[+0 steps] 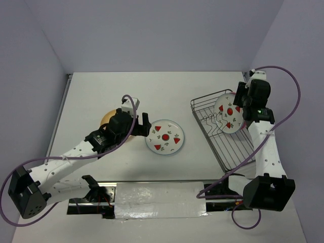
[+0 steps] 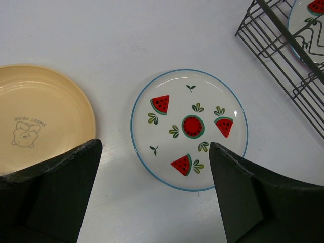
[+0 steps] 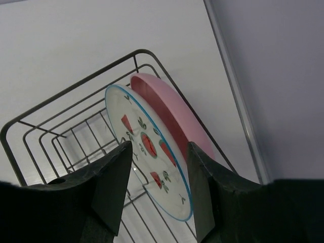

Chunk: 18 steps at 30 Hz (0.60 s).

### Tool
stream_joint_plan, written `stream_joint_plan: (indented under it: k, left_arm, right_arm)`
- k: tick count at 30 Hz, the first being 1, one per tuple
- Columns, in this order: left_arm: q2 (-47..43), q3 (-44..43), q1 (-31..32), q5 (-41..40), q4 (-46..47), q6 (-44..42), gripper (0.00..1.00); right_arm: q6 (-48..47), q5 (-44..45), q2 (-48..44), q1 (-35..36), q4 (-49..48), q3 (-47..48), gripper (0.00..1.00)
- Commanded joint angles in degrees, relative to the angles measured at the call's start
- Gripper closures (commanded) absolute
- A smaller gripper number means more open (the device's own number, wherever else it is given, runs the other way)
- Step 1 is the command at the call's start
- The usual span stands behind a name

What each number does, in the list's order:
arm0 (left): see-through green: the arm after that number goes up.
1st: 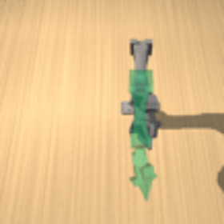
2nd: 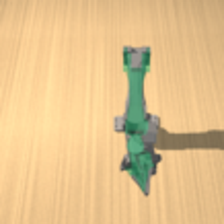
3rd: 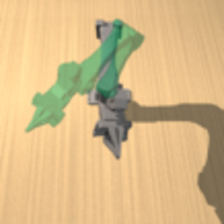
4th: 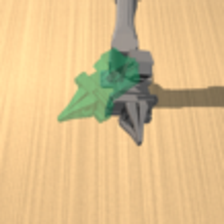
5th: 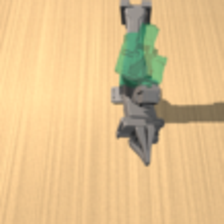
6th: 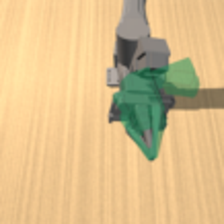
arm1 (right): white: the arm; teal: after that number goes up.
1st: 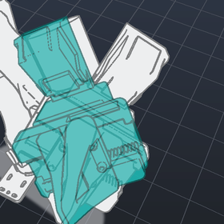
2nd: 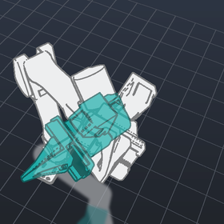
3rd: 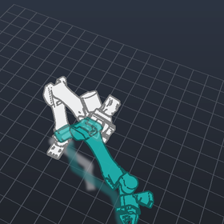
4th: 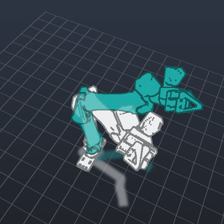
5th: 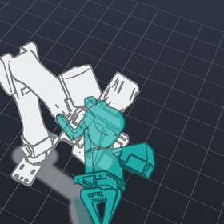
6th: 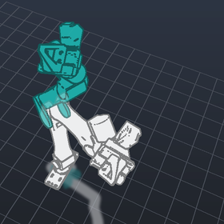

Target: Unload the plates from the dish rack

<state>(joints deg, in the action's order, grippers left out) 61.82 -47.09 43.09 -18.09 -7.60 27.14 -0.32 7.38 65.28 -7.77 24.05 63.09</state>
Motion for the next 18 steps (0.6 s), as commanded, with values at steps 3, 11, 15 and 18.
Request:
stream_joint_plan:
  k: [3, 11, 15, 18]
  left_arm:
    - [-2.93, 0.6, 0.33, 0.86, 2.94, -0.5, 0.01]
    - [-3.64, 0.68, 1.12, -0.19, 1.97, -0.51, 0.01]
    - [-4.69, 1.12, 1.38, -1.34, 1.62, -0.77, 0.01]
    - [-5.57, 1.39, 1.73, -1.69, 1.97, -0.77, 0.01]
  right_arm:
    - [-5.13, -7.11, -2.43, -1.46, 0.82, -2.44, 0.47]
    - [-8.73, -11.68, -1.56, -3.3, 1.79, -3.76, 0.51]
    - [-8.73, -13.17, 0.28, -4.97, 1.61, -2.71, 0.54]
    - [-9.7, -13.71, 2.56, -5.15, 2.74, -1.48, 0.55]
